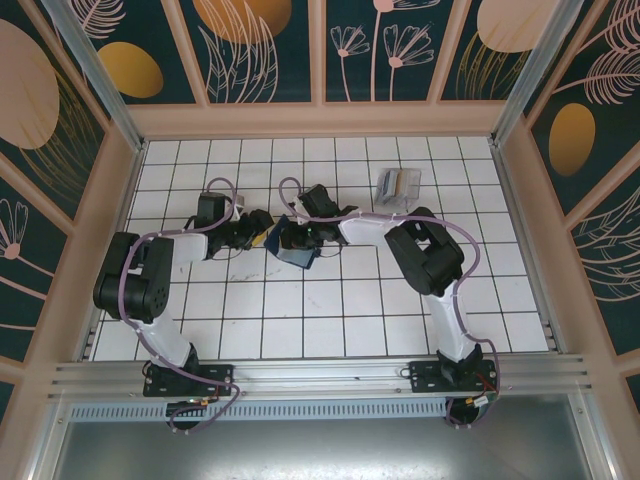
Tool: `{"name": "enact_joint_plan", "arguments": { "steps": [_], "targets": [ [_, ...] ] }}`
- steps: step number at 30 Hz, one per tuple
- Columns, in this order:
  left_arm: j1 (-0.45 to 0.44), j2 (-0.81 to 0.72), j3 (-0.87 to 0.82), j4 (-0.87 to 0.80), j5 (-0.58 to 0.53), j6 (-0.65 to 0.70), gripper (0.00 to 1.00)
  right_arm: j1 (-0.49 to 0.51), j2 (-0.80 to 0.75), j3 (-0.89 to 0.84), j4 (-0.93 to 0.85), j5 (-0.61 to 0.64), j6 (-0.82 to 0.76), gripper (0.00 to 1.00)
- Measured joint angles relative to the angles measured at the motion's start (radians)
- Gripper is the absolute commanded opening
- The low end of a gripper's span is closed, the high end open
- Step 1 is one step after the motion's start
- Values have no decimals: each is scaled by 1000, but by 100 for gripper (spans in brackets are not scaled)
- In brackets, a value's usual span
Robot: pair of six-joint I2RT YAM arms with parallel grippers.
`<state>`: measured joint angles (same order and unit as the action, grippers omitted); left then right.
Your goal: Put the credit cards into the card holder
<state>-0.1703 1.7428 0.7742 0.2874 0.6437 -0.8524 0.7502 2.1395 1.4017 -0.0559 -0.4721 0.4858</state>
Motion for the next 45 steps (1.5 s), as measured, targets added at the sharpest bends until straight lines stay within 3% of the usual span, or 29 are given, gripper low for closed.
{"name": "enact_joint_plan", "arguments": {
  "steps": [9, 14, 19, 22, 28, 33, 40, 45],
  "targets": [
    [5, -55, -11, -55, -96, 24, 62, -2, -14, 6, 7, 0, 20, 24],
    [61, -114, -14, -84, -124, 17, 61, -11, -33, 6, 26, -2, 26, 24],
    [84, -129, 10, -132, -135, 47, 62, -23, -43, 2, 48, -18, 49, 32],
    [49, -139, 39, -162, -145, 103, 63, -31, -81, -40, 92, -27, 60, 36],
    [-47, -132, 139, -220, -155, 200, 63, -99, -138, -145, 232, -84, 116, 35],
    [-50, -117, 164, -294, -189, 269, 76, -150, -140, -224, 305, -104, 170, 35],
    [-127, -92, 208, -434, -319, 352, 67, -207, -243, -268, 280, -56, 173, 41],
    [-156, -85, 217, -512, -374, 411, 67, -290, -367, -267, 212, 64, 101, 46]
  ]
}}
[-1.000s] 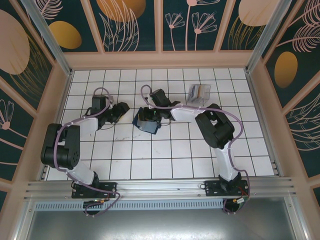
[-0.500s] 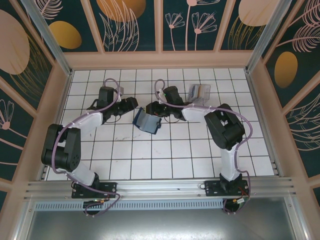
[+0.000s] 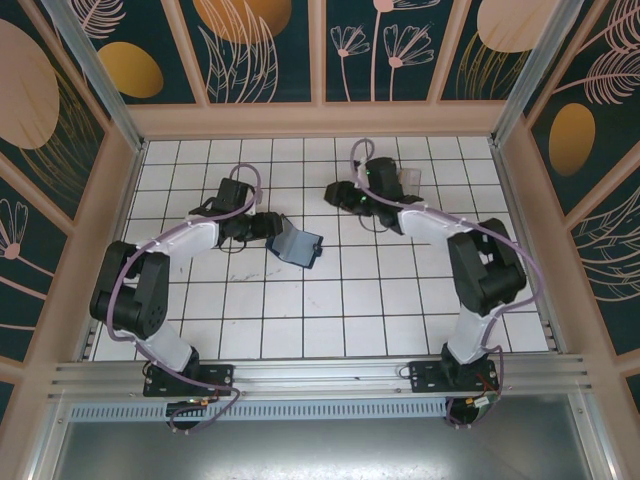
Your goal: Put the credit cards into the card holder
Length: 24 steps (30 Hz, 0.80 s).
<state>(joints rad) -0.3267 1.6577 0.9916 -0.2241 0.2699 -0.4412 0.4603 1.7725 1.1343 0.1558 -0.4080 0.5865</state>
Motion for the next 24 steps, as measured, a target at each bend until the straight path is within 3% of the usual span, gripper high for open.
{"name": "enact_joint_plan", "arguments": {
  "steps": [10, 13, 17, 18, 24],
  "targets": [
    [-99, 121, 106, -100, -146, 82, 67, -61, -66, 11, -95, 154, -106, 47],
    [-111, 143, 118, -125, -172, 92, 56, -72, -66, 11, -102, 167, -111, 47],
    [-113, 149, 123, -142, -224, 95, 27, -75, -66, 11, -105, 179, -111, 48],
    [-113, 149, 125, -148, -231, 100, 23, -76, -66, 11, -108, 181, -111, 48],
    [-113, 150, 130, -165, -238, 90, 26, -123, -66, 31, -164, 174, -110, 48]
  ]
}}
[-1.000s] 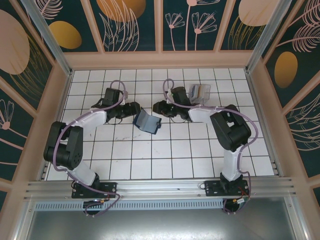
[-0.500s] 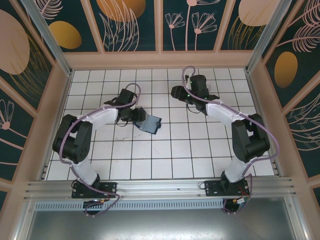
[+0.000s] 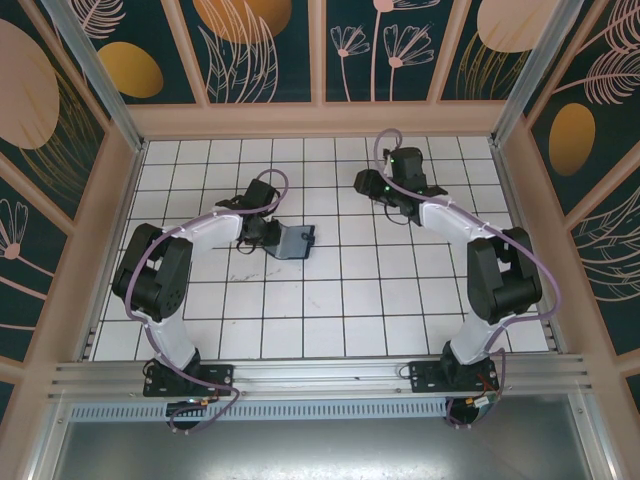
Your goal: Put the credit cards into the card holder
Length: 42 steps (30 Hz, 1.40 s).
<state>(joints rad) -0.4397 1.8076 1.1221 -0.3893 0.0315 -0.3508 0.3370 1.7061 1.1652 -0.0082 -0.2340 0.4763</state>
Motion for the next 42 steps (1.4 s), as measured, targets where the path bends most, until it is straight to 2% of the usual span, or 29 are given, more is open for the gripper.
{"name": "enact_joint_plan", "arguments": {
  "steps": [4, 8, 12, 14, 20, 27, 37, 42],
  "targets": [
    [-2, 0, -29, 40, 109, -62, 28, -46, 0, 14, -25, -2, -1, 48],
    [-15, -2, -154, 203, 293, -200, 27, -76, 0, 21, -67, -2, -15, 49],
    [-24, -18, -215, 358, 412, -322, 21, -107, 0, 24, -107, -2, -27, 49],
    [-39, -18, -240, 426, 476, -378, 21, -129, 0, 28, -131, -1, -31, 49],
    [-47, -18, -249, 533, 578, -449, 36, -149, 0, 85, -203, 36, -59, 49],
    [-36, -17, -243, 509, 544, -423, 41, -149, 20, 164, -277, 111, -105, 50],
    [10, -41, -222, 348, 361, -323, 44, -149, 68, 233, -357, 158, -154, 50],
    [10, -45, -217, 312, 311, -295, 46, -149, 109, 291, -416, 185, -167, 50]
  ]
}}
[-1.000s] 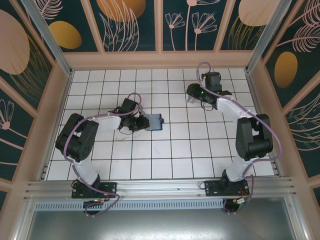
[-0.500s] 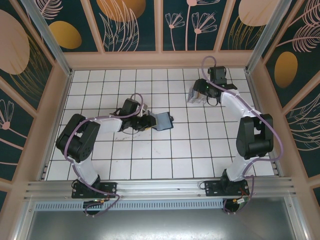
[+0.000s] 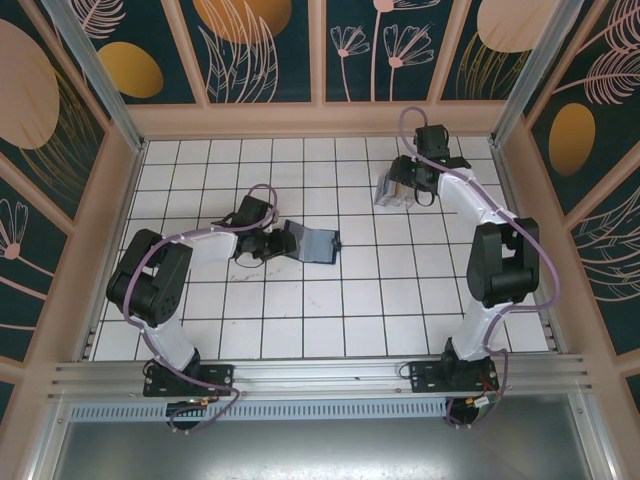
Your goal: Put the credit cards into the card holder
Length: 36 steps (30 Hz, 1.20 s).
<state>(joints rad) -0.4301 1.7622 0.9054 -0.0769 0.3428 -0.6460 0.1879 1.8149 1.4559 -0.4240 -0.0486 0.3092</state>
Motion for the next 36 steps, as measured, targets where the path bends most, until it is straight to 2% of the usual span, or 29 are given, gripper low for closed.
{"name": "enact_joint_plan", "arguments": {
  "steps": [3, 5, 11, 17, 26, 31, 36],
  "targets": [
    [0, -8, 0, -15, -31, 7, 51, 0, 43, 65, -61, 27, -9, 51],
    [8, -14, 0, -15, -33, 6, 53, 0, 62, 91, -87, 45, -17, 55],
    [65, -63, -23, -1, -11, -16, 56, -2, 114, 158, -153, 73, -20, 58],
    [77, -101, -23, 6, -11, -17, 57, -3, 208, 233, -172, 103, -23, 60],
    [103, -129, -18, -6, -12, -11, 58, -4, 312, 313, -213, 116, -44, 54],
    [114, -139, -3, -11, -15, -8, 59, -1, 339, 357, -248, 201, -67, 50],
    [114, -144, 8, -14, -14, -2, 59, 9, 346, 371, -265, 251, -78, 51]
  ]
}}
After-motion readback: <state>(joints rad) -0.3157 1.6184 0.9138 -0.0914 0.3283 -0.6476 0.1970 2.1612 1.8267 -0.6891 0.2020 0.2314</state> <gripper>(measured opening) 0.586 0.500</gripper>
